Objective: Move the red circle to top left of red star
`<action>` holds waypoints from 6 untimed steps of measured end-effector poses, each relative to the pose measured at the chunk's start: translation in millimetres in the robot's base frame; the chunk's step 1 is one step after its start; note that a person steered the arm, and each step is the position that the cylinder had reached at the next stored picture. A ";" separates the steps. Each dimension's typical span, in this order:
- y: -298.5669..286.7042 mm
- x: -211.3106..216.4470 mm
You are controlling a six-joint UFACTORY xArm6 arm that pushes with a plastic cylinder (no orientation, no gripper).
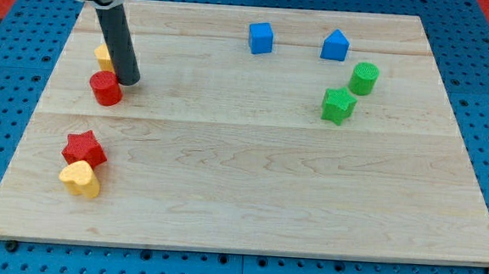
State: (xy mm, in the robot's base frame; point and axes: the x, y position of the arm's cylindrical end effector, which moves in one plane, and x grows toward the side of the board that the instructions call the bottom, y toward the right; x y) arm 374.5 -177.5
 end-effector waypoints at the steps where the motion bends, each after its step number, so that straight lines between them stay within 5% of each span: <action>1: -19.6 -13.0; 2: -39.9 -6.7; 4: -14.2 46.5; 6: 28.9 52.4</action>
